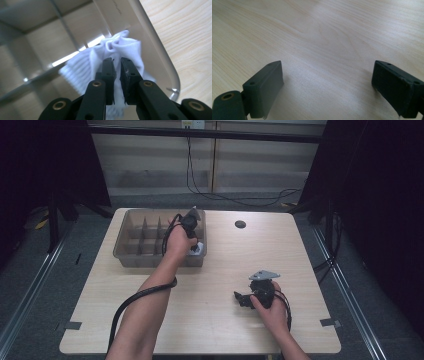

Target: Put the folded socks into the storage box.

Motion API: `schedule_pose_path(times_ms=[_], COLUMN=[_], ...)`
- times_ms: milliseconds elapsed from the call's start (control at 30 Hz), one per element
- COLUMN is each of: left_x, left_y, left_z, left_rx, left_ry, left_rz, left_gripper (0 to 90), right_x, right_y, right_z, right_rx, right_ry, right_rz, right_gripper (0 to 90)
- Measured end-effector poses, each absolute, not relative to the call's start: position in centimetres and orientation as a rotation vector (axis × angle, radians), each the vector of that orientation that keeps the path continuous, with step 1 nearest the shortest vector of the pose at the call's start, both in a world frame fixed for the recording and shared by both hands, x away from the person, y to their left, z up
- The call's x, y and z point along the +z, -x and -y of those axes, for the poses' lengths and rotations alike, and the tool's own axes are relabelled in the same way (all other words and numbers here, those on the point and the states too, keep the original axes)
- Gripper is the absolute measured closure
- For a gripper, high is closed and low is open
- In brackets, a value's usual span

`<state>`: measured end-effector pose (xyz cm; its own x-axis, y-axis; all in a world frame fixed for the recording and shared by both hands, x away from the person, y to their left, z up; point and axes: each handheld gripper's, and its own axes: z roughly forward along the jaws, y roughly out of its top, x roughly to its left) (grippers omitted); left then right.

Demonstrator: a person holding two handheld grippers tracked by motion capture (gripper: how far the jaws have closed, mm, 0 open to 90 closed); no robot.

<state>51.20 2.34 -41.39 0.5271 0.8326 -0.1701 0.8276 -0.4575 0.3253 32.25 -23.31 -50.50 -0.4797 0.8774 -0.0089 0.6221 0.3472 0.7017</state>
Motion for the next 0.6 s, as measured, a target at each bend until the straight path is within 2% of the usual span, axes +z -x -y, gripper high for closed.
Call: schedule_pose_path(times_ms=[233, 467, 600], left_x=[-39.8, -40.4, -41.2], left_y=[-51.1, -51.2, -51.1], left_z=[-4.5, -6.4, -6.1], left_rx=[0.06, 0.048, 0.03], left_ry=[-2.36, -2.34, -2.344], left_rz=[-1.42, -1.481, -1.477], left_gripper=[83.0, 83.1, 83.1], right_x=[-50.5, -50.5, -50.5], right_y=[-32.3, -32.3, -32.3], right_z=[23.3, 23.3, 23.3], right_rx=[0.907, 0.907, 0.908], right_ry=[-1.318, -1.322, -1.325], right_rz=[-2.23, -2.229, -2.229], right_gripper=[9.7, 9.7, 9.7])
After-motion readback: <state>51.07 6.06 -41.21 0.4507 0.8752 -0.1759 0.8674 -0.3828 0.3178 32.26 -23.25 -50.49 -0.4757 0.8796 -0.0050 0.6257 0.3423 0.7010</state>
